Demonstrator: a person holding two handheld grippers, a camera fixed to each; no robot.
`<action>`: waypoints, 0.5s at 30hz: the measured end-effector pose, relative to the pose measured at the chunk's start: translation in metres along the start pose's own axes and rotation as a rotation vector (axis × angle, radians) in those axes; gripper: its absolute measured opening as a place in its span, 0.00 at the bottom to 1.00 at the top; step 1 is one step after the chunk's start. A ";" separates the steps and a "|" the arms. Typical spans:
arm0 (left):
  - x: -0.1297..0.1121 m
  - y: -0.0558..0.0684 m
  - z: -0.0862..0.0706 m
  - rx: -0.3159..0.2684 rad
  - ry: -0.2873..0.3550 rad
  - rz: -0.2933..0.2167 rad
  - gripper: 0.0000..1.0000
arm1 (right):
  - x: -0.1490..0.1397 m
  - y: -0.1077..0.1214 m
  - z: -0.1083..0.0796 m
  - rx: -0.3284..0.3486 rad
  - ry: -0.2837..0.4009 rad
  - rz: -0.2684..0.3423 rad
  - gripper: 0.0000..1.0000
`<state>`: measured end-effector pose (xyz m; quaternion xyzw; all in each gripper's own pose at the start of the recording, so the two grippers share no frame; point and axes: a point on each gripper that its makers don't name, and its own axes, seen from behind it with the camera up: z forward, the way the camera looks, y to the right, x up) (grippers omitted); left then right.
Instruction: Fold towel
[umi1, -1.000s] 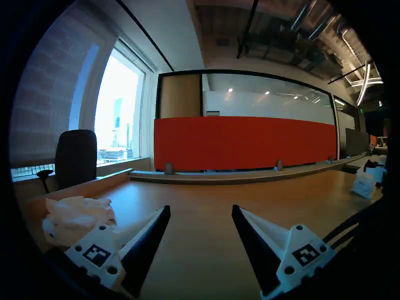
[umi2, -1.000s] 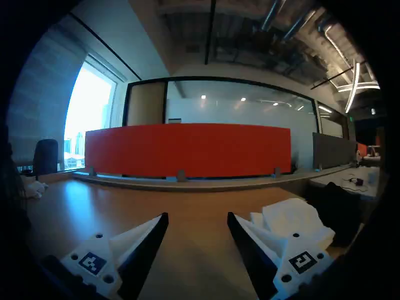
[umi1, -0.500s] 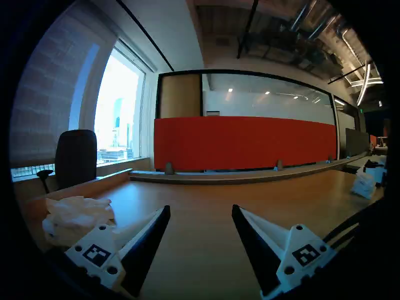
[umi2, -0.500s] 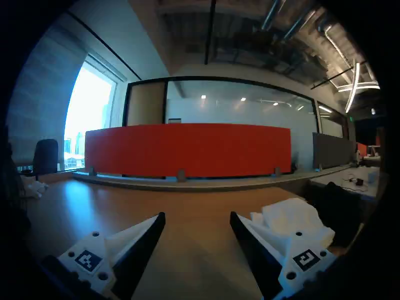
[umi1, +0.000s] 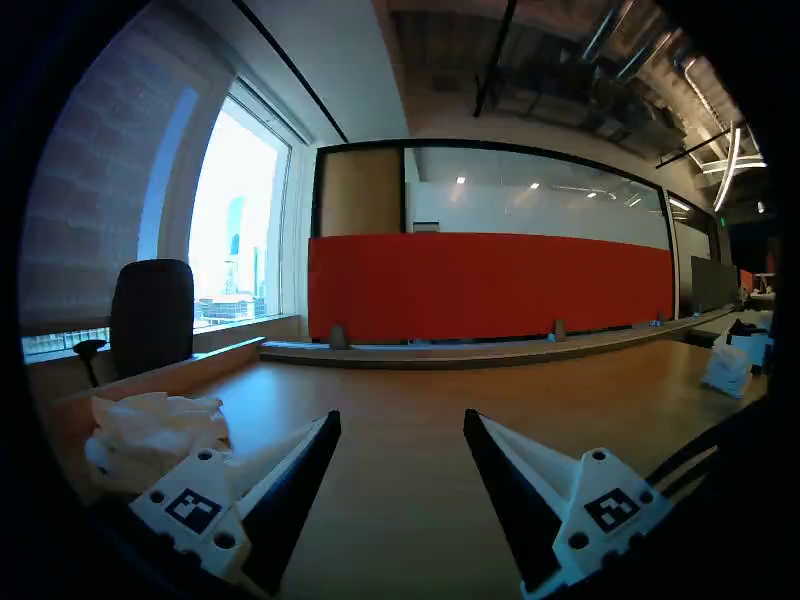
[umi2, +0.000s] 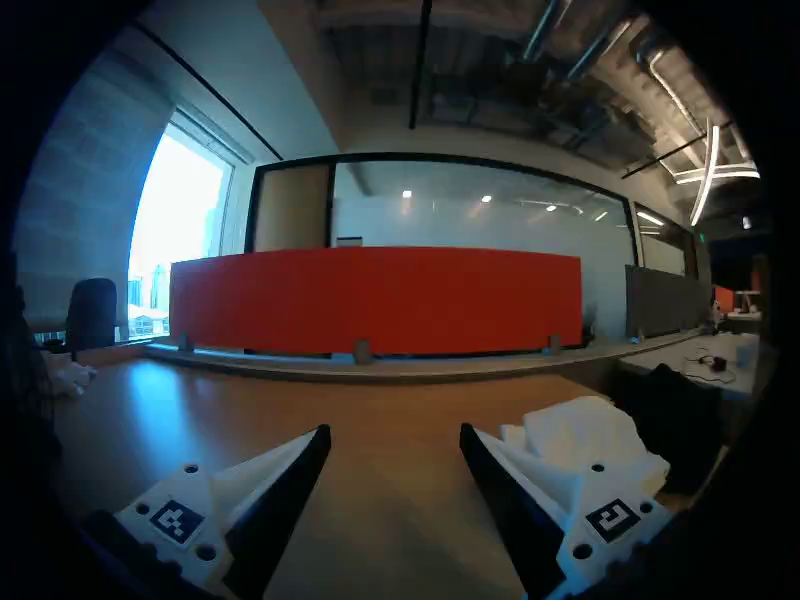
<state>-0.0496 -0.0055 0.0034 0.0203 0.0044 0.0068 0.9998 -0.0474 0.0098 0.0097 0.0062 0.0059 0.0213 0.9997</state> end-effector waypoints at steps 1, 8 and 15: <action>0.000 0.000 0.000 0.000 0.000 0.000 0.91 | 0.000 0.000 0.000 0.000 0.000 0.000 1.00; 0.001 0.000 0.000 0.000 -0.001 0.000 0.91 | 0.001 0.000 0.000 0.000 0.000 0.000 1.00; 0.002 0.000 -0.001 0.000 -0.001 0.000 0.91 | 0.001 0.000 0.000 0.000 0.000 0.000 1.00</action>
